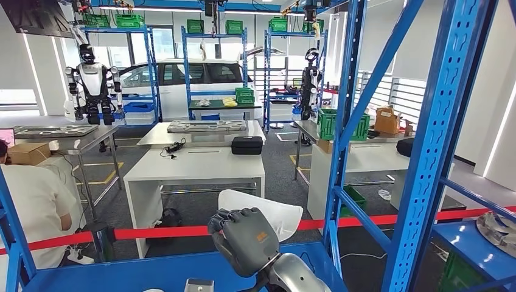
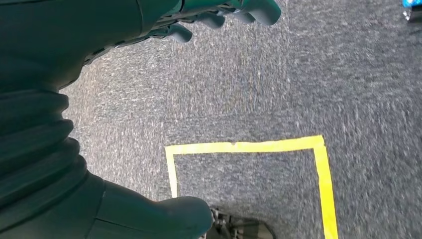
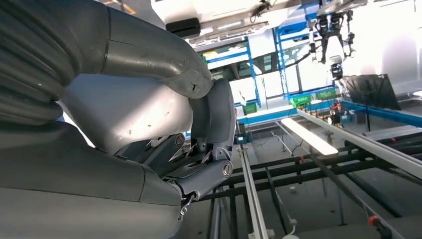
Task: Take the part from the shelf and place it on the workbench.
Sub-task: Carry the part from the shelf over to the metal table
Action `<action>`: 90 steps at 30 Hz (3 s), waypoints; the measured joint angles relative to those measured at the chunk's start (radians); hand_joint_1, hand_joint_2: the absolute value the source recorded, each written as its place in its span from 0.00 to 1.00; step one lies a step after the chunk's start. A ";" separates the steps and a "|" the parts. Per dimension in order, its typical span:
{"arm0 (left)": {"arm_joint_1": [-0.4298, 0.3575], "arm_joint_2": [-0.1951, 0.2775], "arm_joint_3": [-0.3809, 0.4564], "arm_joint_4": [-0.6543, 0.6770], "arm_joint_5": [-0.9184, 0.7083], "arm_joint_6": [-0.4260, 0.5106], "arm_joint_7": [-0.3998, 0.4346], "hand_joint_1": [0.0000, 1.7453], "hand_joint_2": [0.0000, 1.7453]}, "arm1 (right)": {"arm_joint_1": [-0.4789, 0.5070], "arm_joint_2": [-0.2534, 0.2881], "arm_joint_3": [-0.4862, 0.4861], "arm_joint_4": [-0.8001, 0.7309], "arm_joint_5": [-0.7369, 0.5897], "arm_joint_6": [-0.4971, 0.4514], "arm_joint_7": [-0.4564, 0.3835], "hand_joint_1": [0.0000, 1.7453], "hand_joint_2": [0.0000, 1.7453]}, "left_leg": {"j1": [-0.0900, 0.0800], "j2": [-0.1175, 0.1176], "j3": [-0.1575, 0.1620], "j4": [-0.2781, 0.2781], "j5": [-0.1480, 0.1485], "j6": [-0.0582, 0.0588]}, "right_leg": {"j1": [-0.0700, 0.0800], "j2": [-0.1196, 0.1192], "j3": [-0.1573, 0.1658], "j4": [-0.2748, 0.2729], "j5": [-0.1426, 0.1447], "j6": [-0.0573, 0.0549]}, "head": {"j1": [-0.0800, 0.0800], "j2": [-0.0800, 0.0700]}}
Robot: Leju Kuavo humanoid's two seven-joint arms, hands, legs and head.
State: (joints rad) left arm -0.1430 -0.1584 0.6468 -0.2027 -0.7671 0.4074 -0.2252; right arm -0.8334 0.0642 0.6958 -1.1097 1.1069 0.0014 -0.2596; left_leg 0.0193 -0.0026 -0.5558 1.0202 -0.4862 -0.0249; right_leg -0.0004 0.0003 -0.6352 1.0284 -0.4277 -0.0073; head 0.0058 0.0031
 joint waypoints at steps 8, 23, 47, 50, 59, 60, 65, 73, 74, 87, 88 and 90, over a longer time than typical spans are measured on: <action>-0.002 -0.004 0.000 0.000 -0.016 -0.011 0.000 0.00 1.00 | 0.041 -0.057 -0.023 -0.001 -0.001 -0.013 0.000 1.00 1.00 | -0.001 0.003 -0.052 0.004 0.040 0.024 | -0.004 0.001 -0.069 0.235 -0.136 0.016 | 0.003 0.000; -0.002 0.004 0.000 -0.001 -0.018 -0.012 -0.003 0.00 1.00 | 0.050 -0.089 -0.044 -0.018 0.001 -0.024 0.001 1.00 1.00 | -0.001 0.003 -0.131 0.249 -0.094 -0.036 | -0.002 -0.001 0.006 -0.014 0.001 -0.037 | -0.001 0.000; -0.013 0.000 0.000 -0.002 -0.018 -0.012 -0.006 0.00 1.00 | 0.047 -0.106 -0.048 -0.022 0.001 -0.038 0.003 1.00 1.00 | -0.007 0.002 -0.082 0.017 0.052 -0.012 | 0.004 -0.001 0.079 -0.027 -0.049 -0.030 | 0.004 0.000; -0.014 0.002 0.000 -0.002 -0.018 -0.012 -0.006 0.00 1.00 | 0.052 -0.106 -0.048 -0.022 0.002 -0.041 0.005 1.00 1.00 | -0.005 0.001 -0.138 0.173 -0.061 -0.024 | -0.001 -0.002 0.057 -0.033 -0.024 -0.041 | 0.001 0.000; -0.014 0.009 0.000 -0.002 -0.016 -0.009 -0.008 0.00 1.00 | 0.069 -0.102 -0.049 -0.022 0.005 -0.047 0.006 1.00 1.00 | -0.011 -0.003 0.026 0.008 -0.024 -0.008 | 0.001 -0.002 -0.008 -0.002 0.015 -0.012 | 0.000 0.000; -0.014 0.009 0.000 -0.001 -0.016 -0.009 -0.009 0.00 1.00 | 0.069 -0.102 -0.050 -0.022 0.006 -0.047 0.005 1.00 1.00 | -0.010 -0.004 0.021 0.007 -0.020 0.000 | 0.001 -0.002 -0.010 -0.002 0.020 -0.007 | 0.001 0.000; -0.015 0.009 0.001 -0.002 -0.017 -0.009 -0.009 0.00 1.00 | 0.069 -0.102 -0.051 -0.022 0.011 -0.048 0.008 1.00 1.00 | -0.004 0.000 -0.016 0.002 0.013 0.033 | -0.004 0.000 -0.086 0.173 -0.103 0.020 | 0.003 0.000; -0.015 0.007 0.001 -0.002 -0.018 -0.009 -0.008 0.00 1.00 | 0.063 -0.101 -0.054 -0.023 0.020 -0.046 0.015 1.00 1.00 | -0.007 0.000 -0.069 0.010 0.059 0.016 | 0.008 0.000 0.085 -0.001 -0.077 -0.007 | 0.004 0.000; -0.015 0.006 0.001 -0.002 -0.018 -0.009 -0.008 0.00 1.00 | 0.062 -0.100 -0.055 -0.023 0.020 -0.046 0.016 1.00 1.00 | -0.006 0.000 -0.070 0.008 0.064 0.009 | 0.012 0.000 0.087 -0.010 -0.076 -0.011 | 0.003 0.000; -0.015 0.008 0.001 -0.002 -0.018 -0.008 -0.012 0.00 1.00 | 0.064 -0.093 -0.057 -0.024 0.020 -0.039 0.008 1.00 1.00 | -0.004 0.000 -0.017 0.060 -0.032 -0.023 | -0.002 -0.006 0.004 -0.010 0.004 -0.024 | -0.002 0.000; -0.016 0.008 0.001 -0.002 -0.018 -0.008 -0.013 0.00 1.00 | 0.063 -0.093 -0.058 -0.024 0.020 -0.040 0.008 1.00 1.00 | -0.005 -0.001 0.005 0.021 -0.025 -0.017 | 0.000 -0.006 -0.002 -0.006 0.008 -0.019 | -0.001 0.000; -0.015 0.007 0.001 -0.002 -0.018 -0.008 -0.014 0.00 1.00 | 0.063 -0.092 -0.059 -0.024 0.019 -0.040 0.008 1.00 1.00 | -0.009 -0.003 0.009 0.007 -0.018 -0.002 | 0.003 -0.006 -0.009 -0.004 0.017 -0.009 | 0.000 0.000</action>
State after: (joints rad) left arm -0.1584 -0.1514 0.6476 -0.2046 -0.7855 0.3990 -0.2393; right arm -0.7703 -0.0278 0.6371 -1.1339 1.1262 -0.0384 -0.2520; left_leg 0.0104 -0.0051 -0.5470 1.0272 -0.5043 -0.0267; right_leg 0.0026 -0.0061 -0.6437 1.0248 -0.4108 -0.0159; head 0.0054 0.0030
